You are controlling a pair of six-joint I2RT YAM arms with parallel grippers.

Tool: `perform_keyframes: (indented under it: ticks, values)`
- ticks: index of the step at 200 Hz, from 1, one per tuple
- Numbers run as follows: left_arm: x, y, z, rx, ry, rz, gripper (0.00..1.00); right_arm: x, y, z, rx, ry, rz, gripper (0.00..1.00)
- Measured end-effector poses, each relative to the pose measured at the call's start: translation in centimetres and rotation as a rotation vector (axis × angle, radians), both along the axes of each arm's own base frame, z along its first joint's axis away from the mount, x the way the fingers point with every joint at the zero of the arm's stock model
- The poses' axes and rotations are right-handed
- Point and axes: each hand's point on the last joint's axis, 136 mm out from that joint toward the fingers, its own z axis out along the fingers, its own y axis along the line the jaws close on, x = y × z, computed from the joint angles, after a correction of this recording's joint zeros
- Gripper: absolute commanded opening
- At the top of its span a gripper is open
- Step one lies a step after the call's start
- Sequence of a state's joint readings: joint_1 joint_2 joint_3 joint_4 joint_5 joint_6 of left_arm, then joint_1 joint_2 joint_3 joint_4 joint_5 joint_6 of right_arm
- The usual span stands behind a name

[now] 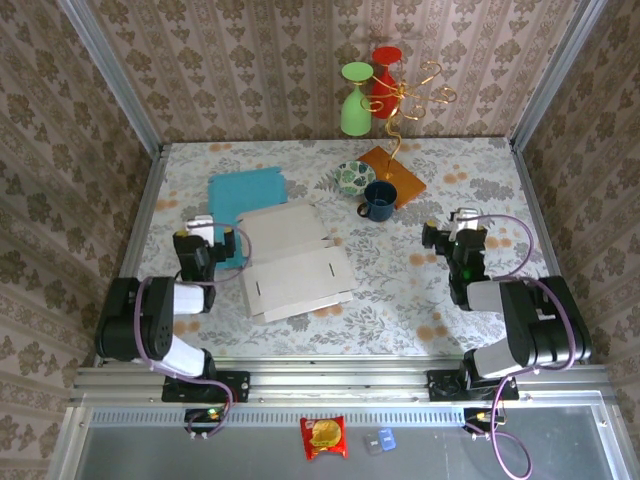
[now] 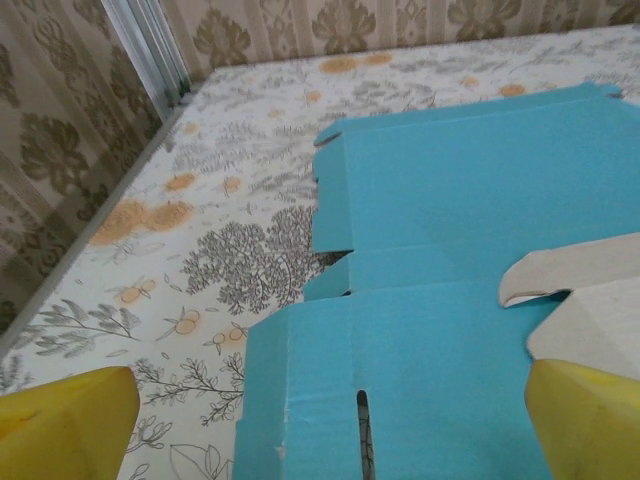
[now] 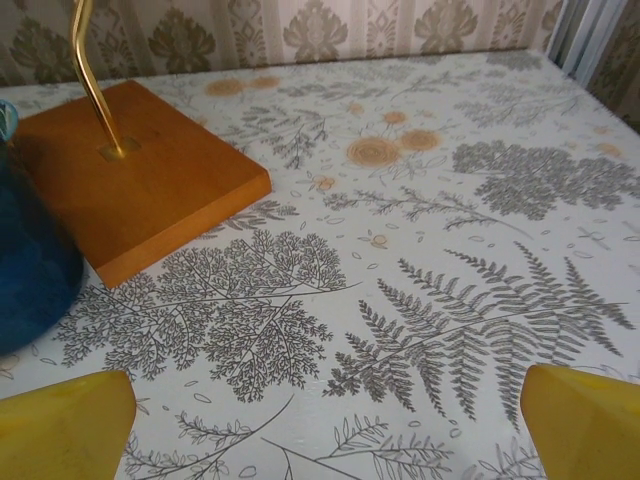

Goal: Fold the paper box

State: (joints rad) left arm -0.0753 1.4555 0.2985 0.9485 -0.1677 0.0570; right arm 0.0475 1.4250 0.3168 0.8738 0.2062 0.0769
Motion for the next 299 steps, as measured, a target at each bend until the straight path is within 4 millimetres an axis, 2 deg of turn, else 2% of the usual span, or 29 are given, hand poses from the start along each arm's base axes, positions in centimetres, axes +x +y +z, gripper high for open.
perform_keyframes:
  ticks: [19,60,77,93,95,102,112,119,127,139,149,158,168,180,193,205,221,254,299]
  values:
    - [-0.5,-1.0,3.1,0.026,-0.065,-0.011,1.00,-0.7,-0.3,2.3,-0.004,-0.055,-0.021,1.00]
    - [-0.8,-3.4,12.6,0.045,-0.233,0.017,1.00,-2.5,-1.6,10.5,-0.011,-0.241,-0.103,1.00]
    - [-0.6,-4.4,16.4,-0.039,-0.215,0.058,1.00,-3.2,-2.0,15.4,0.003,-0.301,-0.140,1.00]
    - [-0.8,-3.9,20.2,-0.226,-0.193,0.109,1.00,-4.0,-2.8,21.5,0.107,-0.344,-0.201,1.00]
    - [-0.9,-3.6,20.7,-0.258,-0.197,0.119,1.00,-4.1,-2.9,22.7,0.129,-0.353,-0.208,1.00]
    - [-1.3,-2.7,21.6,-0.354,-0.205,0.132,1.00,-4.6,-3.2,25.5,0.198,-0.363,-0.230,1.00]
    - [-1.7,-1.3,21.2,-0.498,-0.185,0.167,1.00,-5.7,-3.6,29.3,0.315,-0.410,-0.248,1.00]
    - [-2.1,-0.4,20.0,-0.589,-0.146,0.206,0.99,-6.5,-3.5,31.0,0.374,-0.430,-0.236,1.00]
    - [-2.4,-0.9,18.4,-0.664,-0.078,0.225,0.96,-7.2,-3.2,31.7,0.428,-0.425,-0.215,1.00]
    - [-3.2,-4.3,15.3,-0.765,0.078,0.210,0.89,-7.6,-2.3,31.2,0.505,-0.350,-0.197,1.00]
    - [-5.0,-8.3,12.0,-0.811,0.251,0.179,0.85,-7.4,-0.8,29.9,0.559,-0.238,-0.177,1.00]
    - [-7.6,-11.7,9.7,-0.860,0.390,0.155,0.82,-7.0,0.6,28.4,0.591,-0.139,-0.160,0.99]
    - [-10.8,-14.5,7.8,-0.880,0.508,0.138,0.78,-6.8,2.4,26.2,0.616,-0.020,-0.141,0.92]
    - [-14.8,-16.9,6.0,-0.918,0.612,0.133,0.77,-7.0,5.0,22.8,0.644,0.120,-0.099,0.83]
    - [-18.9,-18.6,4.3,-0.947,0.692,0.125,0.77,-8.3,7.3,19.2,0.686,0.245,-0.060,0.80]
    - [-21.5,-19.5,2.8,-0.966,0.730,0.134,0.77,-9.9,9.2,16.2,0.730,0.343,-0.026,0.80]
    - [-23.0,-19.9,1.1,-0.970,0.740,0.177,0.77,-11.7,11.1,13.4,0.772,0.436,0.011,0.80]
    - [-22.8,-20.1,-1.3,-1.036,0.664,0.263,0.77,-13.2,14.3,10.2,0.866,0.559,0.069,0.80]
    - [-22.5,-20.0,-2.3,-1.113,0.595,0.317,0.75,-13.8,16.3,7.8,0.975,0.630,0.090,0.81]
